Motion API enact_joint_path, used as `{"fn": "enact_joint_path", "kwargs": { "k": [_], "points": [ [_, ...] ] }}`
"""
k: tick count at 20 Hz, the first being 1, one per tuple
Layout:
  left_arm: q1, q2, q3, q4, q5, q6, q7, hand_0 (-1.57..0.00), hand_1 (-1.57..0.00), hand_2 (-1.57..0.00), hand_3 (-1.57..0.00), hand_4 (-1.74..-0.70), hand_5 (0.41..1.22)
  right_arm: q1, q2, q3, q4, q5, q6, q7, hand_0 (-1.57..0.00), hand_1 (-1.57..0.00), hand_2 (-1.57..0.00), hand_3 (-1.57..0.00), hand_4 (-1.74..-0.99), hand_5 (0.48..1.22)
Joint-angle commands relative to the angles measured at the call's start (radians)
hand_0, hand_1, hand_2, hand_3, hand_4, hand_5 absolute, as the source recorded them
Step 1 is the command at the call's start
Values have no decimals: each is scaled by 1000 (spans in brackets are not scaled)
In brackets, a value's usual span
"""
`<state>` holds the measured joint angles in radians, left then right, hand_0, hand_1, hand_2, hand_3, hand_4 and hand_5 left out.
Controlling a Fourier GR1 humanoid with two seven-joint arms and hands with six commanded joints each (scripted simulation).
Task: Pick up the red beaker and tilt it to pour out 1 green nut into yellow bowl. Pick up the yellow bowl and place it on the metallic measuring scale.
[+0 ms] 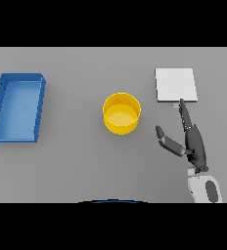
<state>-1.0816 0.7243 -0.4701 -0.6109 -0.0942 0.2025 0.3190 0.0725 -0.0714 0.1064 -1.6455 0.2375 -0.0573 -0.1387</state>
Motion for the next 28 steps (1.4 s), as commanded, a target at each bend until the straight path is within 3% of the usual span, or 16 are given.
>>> {"fn": "enact_joint_path", "kwargs": {
  "k": [1, 3, 6, 11, 14, 16, 17, 18, 19, 20, 21, 23, 25, 28],
  "points": [
    [60, 17, -1, -67, 22, 31, 35, -1571, -1571, -1570, -1457, -1741, 1221, -5, -3, -3, 6, -3, 3, 4, 1, 1, 1, 1, -1212, 641],
    [177, 43, -12, -198, 62, 98, 121, -1571, -1571, -1571, -1450, -1741, 1221, -9, 2, 8, 5, 6, 4, 16, 1, 1, 1, 1, -1206, 653],
    [331, 75, -33, -371, 109, 183, 177, -1571, -1571, -1571, -1449, -1741, 1221, 0, 3, 20, 1, 20, 3, 8, 1, 1, 1, 1, -1215, 664],
    [449, 85, -56, -466, 158, 274, 226, -1571, -1571, -1571, -1509, -1741, 1221, -6, 6, 21, 3, 27, -3, 25, 1, 1, 1, 1, -1217, 666],
    [473, 78, -89, -481, 167, 306, 256, -1571, -1571, -1571, -1539, -1741, 1117, 10, 4, 23, 5, 31, -5, 2, 1, 1, 1, 1, -1207, 665],
    [478, 90, -116, -485, 165, 309, 269, -1571, -1571, -1571, -1551, -1741, 967, 13, -3, 13, 3, 19, 0, -3, 1, 1, 1, 1, -1205, 664],
    [486, 107, -131, -501, 170, 298, 279, -1571, -1571, -1571, -1555, -1667, 908, 7, -3, 13, 7, 20, -2, -12, 1, 1, 1, 1, -1202, 667],
    [487, 116, -144, -512, 173, 273, 291, -1571, -1571, -1571, -1503, -1530, 865, 15, 0, 17, 6, 24, -4, -21, 1, 1, 1, 1, -1197, 664],
    [489, 119, -145, -517, 171, 256, 289, -1564, -1449, -1432, -1362, -1374, 830, 18, 1, 18, 5, 24, -4, -21, 1, 1, 1, 1, -1192, 663],
    [508, 142, -141, -552, 213, 196, 272, -1457, -1180, -1187, -1129, -1229, 803, 23, 2, 16, 4, 16, 0, -24, 1, 1, 1, 1, -1188, 663],
    [513, 158, -138, -571, 244, 139, 272, -1166, -944, -959, -903, -1120, 778, 19, 1, 17, -3, 20, -2, -20, 1, 1, 1, 1, -1187, 664],
    [521, 183, -143, -599, 276, 62, 270, -746, -604, -613, -577, -968, 740, 29, -7, 17, -20, 23, -2, -7, 1, 1, 1, 1, -1181, 665],
    [523, 184, -147, -603, 293, 27, 267, -477, -386, -392, -369, -878, 710, 31, -6, 19, -20, 21, 2, -2, 1, 1, 1, 1, -1184, 667],
    [512, 181, -136, -595, 314, 7, 265, -244, -197, -200, -189, -815, 684, 24, 2, 31, -21, 33, 0, 15, 1, 1, 1, 1, -1187, 666]
  ]
}}
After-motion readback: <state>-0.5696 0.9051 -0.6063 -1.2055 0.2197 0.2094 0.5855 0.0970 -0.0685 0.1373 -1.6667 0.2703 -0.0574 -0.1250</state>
